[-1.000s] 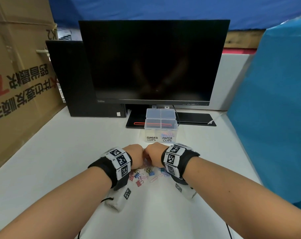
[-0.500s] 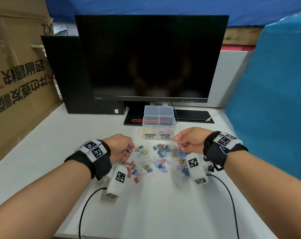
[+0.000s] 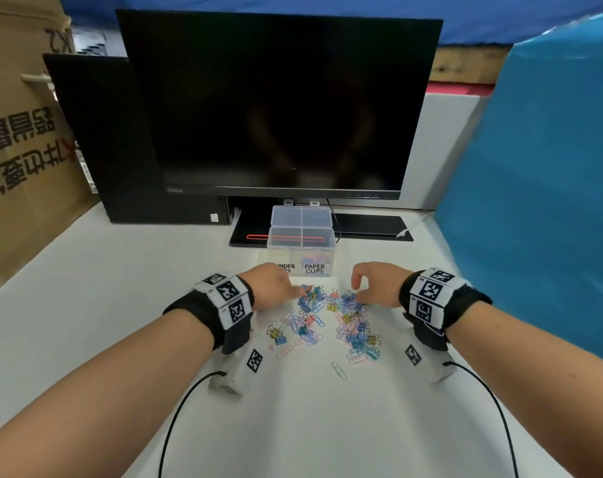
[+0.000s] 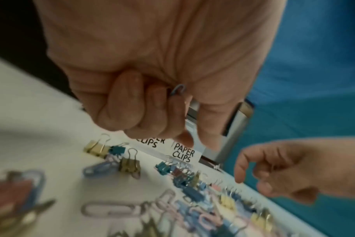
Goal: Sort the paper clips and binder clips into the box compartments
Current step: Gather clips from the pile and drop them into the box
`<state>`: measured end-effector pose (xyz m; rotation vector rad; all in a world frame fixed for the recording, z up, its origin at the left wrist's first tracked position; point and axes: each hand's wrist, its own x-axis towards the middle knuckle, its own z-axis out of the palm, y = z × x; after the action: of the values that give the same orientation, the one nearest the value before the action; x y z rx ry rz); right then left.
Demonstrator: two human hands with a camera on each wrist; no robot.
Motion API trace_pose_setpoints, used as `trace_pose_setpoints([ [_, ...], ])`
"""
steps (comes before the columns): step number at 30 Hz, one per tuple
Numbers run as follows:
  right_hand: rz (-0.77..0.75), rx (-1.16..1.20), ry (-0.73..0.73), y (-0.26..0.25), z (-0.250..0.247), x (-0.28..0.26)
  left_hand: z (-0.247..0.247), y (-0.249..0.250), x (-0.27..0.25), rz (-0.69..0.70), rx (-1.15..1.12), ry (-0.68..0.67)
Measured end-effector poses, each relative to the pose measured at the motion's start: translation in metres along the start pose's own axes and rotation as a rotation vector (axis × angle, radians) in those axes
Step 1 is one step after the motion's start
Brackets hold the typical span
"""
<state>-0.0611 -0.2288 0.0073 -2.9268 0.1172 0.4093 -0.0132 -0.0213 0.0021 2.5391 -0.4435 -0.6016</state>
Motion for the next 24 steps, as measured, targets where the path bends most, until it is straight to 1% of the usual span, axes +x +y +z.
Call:
trace_pose_setpoints([
  [1, -0.037, -0.014, -0.010, 0.000, 0.002, 0.000, 0.001, 0.004, 0.000, 0.042, 0.113, -0.002],
  [3, -0.100, -0.031, -0.025, -0.002, 0.003, -0.001, 0.005, 0.011, 0.000, 0.098, 0.252, -0.028],
  [6, -0.163, -0.084, -0.038, -0.007, 0.005, 0.001, 0.008, 0.016, 0.003, 0.140, 0.349, -0.061],
  [11, -0.119, -0.119, -0.078, -0.015, 0.009, 0.007, 0.009, 0.018, 0.004, 0.149, 0.393, -0.149],
  [14, -0.127, -0.152, -0.088, -0.022, 0.011, 0.007, 0.009, 0.015, 0.004, 0.183, 0.415, -0.177],
  [18, -0.165, -0.210, -0.092, -0.028, 0.015, 0.012, 0.012, 0.013, 0.005, 0.261, 0.415, -0.134],
  [20, -0.152, -0.240, -0.109, -0.030, 0.018, 0.015, 0.012, 0.012, 0.005, 0.287, 0.434, -0.113],
  [24, -0.115, -0.257, -0.113, -0.030, 0.022, 0.016, 0.014, 0.015, 0.004, 0.288, 0.534, -0.096],
])
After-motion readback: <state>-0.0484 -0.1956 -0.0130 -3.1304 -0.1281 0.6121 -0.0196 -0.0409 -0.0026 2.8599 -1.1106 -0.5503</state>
